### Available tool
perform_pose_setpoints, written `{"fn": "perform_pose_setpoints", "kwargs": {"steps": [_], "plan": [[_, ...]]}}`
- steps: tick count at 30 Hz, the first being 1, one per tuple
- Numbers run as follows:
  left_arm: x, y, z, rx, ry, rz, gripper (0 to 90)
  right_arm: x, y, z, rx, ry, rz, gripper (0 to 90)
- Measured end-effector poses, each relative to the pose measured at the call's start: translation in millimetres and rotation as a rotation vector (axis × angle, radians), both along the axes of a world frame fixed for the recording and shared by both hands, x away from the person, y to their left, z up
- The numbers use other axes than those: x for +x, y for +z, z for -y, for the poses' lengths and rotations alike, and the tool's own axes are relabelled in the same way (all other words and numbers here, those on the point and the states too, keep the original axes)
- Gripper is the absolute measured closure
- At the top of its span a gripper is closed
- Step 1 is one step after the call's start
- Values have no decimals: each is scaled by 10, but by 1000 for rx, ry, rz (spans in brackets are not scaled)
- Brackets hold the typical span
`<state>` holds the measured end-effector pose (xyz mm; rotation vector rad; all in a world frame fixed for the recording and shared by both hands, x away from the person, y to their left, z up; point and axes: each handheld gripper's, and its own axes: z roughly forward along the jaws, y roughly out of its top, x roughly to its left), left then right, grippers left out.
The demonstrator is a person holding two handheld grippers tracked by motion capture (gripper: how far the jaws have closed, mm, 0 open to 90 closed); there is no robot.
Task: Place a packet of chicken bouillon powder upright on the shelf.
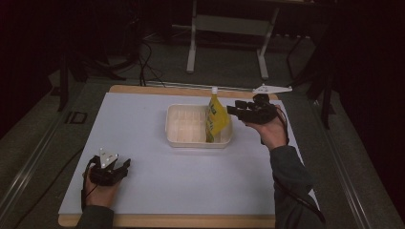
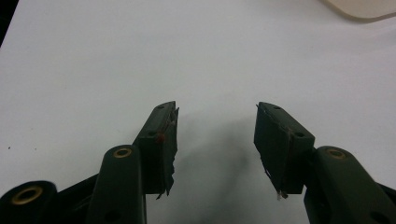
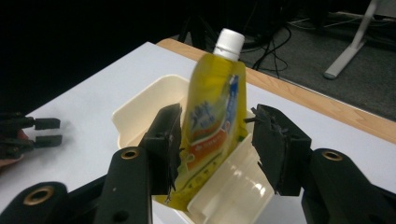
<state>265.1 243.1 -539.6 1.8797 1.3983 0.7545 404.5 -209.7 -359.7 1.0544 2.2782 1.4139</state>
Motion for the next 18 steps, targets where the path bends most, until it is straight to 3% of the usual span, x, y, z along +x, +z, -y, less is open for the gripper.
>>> {"fn": "perform_pose_setpoints", "kwargs": {"steps": [13,18], "plan": [[9,-3,1,-1,7,-7,488,-56,-137,238,-2,-51,-27,525],[20,-7,1,-1,16,-17,481,-89,-264,384,5,-82,-55,524]]}}
